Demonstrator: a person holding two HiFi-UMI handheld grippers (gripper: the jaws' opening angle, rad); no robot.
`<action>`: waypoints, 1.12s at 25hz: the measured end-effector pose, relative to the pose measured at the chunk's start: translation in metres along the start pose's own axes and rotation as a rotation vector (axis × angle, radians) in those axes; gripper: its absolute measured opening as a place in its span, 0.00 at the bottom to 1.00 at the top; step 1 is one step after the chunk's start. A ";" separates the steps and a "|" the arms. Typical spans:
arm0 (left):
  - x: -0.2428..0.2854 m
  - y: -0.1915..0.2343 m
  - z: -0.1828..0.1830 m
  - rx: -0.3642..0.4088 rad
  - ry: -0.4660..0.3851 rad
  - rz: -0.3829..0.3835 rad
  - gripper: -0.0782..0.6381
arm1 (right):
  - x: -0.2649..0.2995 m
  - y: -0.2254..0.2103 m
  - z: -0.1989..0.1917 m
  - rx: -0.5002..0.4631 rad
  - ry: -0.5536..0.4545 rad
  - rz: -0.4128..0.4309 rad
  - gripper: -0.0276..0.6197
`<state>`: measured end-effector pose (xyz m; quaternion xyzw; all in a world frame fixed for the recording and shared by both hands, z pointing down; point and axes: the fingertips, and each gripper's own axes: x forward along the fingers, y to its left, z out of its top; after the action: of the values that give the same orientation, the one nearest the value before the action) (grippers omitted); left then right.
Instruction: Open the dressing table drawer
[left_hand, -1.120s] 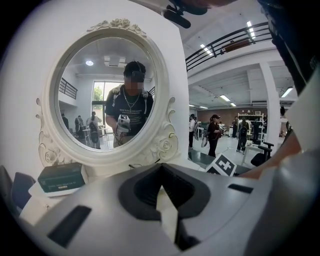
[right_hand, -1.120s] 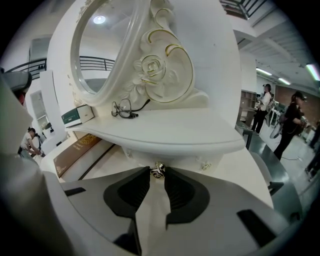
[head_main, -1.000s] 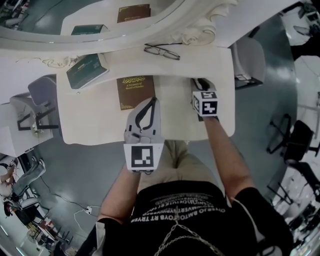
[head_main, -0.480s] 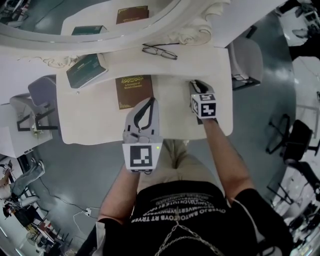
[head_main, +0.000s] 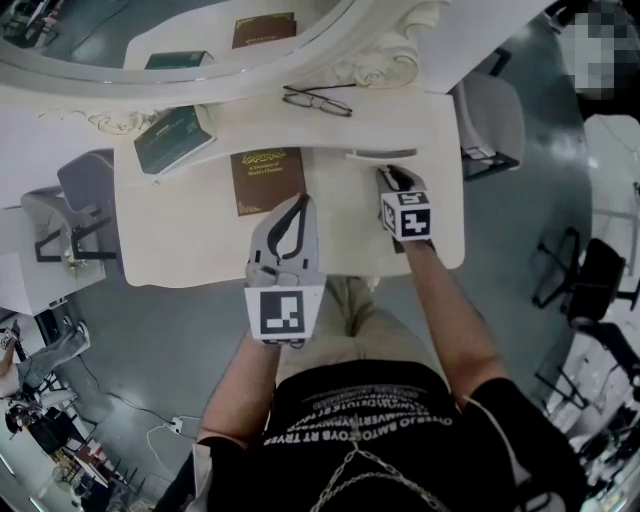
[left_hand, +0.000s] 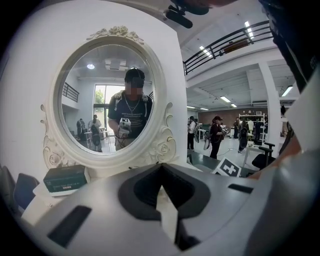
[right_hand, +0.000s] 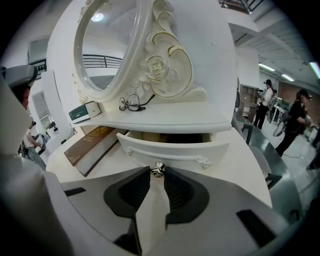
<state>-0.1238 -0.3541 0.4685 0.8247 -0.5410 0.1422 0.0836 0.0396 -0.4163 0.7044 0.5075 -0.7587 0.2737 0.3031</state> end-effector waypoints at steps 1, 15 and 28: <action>-0.001 0.000 0.000 0.000 0.001 0.001 0.11 | -0.001 0.000 -0.001 0.001 0.002 0.001 0.17; -0.001 -0.005 0.006 0.008 -0.013 0.003 0.11 | -0.013 0.004 -0.017 -0.002 0.025 0.019 0.17; -0.002 -0.009 0.005 0.010 -0.011 0.003 0.11 | -0.022 0.010 -0.031 0.008 0.032 0.035 0.17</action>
<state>-0.1152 -0.3504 0.4632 0.8250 -0.5420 0.1403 0.0764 0.0431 -0.3772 0.7079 0.4912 -0.7613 0.2901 0.3082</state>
